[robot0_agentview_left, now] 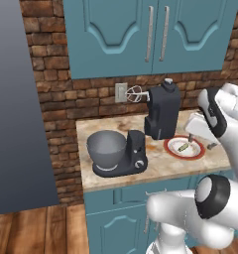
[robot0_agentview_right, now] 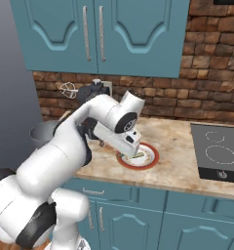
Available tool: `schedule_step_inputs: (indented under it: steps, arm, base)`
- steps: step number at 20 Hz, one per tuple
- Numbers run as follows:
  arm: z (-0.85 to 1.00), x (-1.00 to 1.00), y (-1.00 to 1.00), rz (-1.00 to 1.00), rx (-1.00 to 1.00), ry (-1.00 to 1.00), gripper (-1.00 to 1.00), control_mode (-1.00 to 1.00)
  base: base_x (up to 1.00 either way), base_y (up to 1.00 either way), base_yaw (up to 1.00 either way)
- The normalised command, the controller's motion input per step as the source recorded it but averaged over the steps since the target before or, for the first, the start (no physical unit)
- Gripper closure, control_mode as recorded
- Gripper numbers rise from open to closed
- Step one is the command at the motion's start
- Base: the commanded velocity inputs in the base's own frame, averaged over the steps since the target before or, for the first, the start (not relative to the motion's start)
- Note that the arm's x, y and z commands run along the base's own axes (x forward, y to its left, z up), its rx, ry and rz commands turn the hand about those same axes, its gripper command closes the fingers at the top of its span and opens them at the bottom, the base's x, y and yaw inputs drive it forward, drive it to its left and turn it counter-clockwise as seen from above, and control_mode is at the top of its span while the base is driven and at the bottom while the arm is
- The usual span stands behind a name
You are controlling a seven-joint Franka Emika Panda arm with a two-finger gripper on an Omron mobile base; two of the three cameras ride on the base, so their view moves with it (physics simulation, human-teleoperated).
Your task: Add butter and sugar cubes to the stand mixer bowl and then turn on the stand mixer to begin making frosting.
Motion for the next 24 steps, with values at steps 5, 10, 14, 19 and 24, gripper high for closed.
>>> schedule_step_inputs:
  steps: [5,10,14,19,24]
  arm:
    - [-0.17,0.16,-0.78,-0.13,0.27,0.02,-1.0,-1.0]
    - [-0.13,0.5,-0.32,-0.07,0.12,0.02,-1.0,-1.0]
    - [-0.13,0.76,0.0,-0.06,0.0,0.07,-1.0,-1.0]
    - [-0.33,0.69,0.0,-0.06,0.0,0.11,-1.0,-1.0]
    - [-0.54,0.49,0.0,-0.07,0.0,0.15,-1.0,-1.0]
  base:
    - [0.0,0.0,0.0]
    - [0.0,0.0,0.0]
    - [0.0,0.0,0.0]
    - [0.0,0.0,0.0]
    - [0.0,0.0,0.0]
